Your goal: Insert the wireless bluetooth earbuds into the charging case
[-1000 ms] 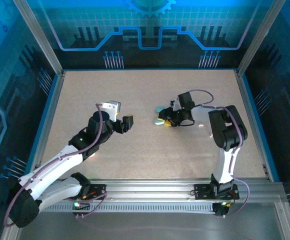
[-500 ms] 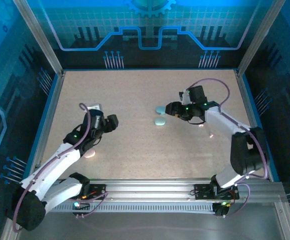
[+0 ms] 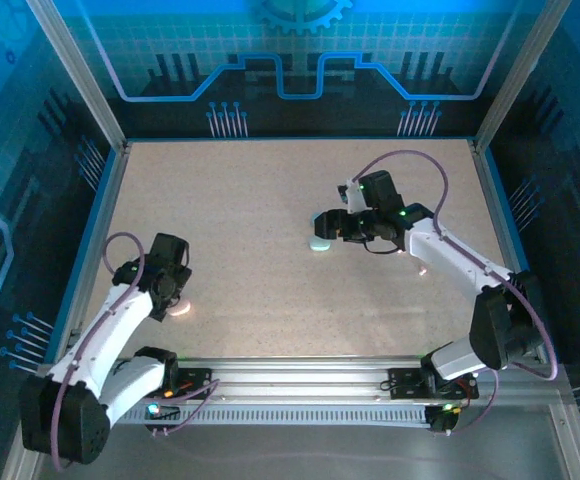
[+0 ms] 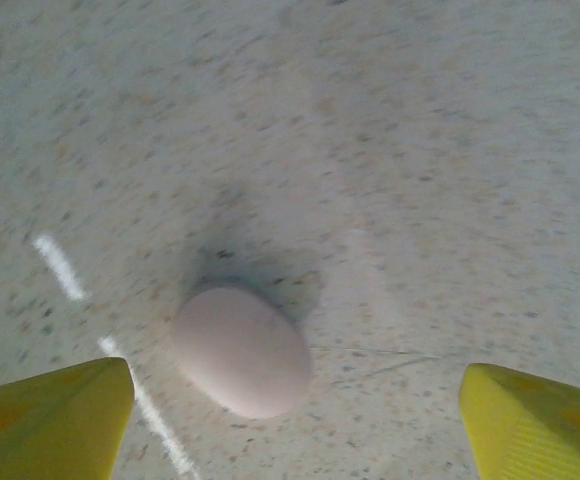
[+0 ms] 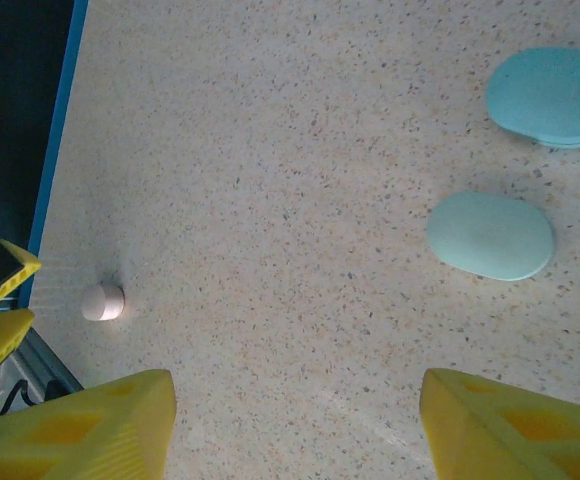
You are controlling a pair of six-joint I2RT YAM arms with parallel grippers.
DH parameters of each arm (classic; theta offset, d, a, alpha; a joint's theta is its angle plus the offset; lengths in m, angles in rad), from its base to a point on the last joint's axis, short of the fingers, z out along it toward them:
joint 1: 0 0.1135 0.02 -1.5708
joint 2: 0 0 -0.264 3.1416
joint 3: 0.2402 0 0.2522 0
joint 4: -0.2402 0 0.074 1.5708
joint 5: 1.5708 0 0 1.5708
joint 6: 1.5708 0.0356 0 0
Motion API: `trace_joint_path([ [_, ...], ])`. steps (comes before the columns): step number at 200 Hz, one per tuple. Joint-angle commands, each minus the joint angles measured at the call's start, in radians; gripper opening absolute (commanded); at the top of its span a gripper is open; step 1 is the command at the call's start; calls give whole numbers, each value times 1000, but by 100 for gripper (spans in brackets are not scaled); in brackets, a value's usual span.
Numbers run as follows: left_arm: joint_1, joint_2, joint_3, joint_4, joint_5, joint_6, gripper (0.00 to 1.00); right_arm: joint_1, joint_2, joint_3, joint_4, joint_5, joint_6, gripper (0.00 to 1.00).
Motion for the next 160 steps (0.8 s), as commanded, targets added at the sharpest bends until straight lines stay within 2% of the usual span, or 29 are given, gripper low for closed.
trace_joint_path([
  [1,8,71,8,-94,58,-165,86,12,25,32,-36,15,-20,67],
  [22,8,120,18,-94,66,-199,86,14,18,26,-41,20,-24,67],
  [55,38,181,-19,30,105,-193,85,14,-9,15,-47,10,-34,68],
  [88,60,251,-12,71,127,-212,84,16,-29,17,-65,7,-39,68],
  [135,108,311,-30,114,146,-234,79,16,-43,9,-80,21,-35,69],
  [160,121,319,-51,141,148,-239,74,16,-40,9,-85,27,-33,69],
])
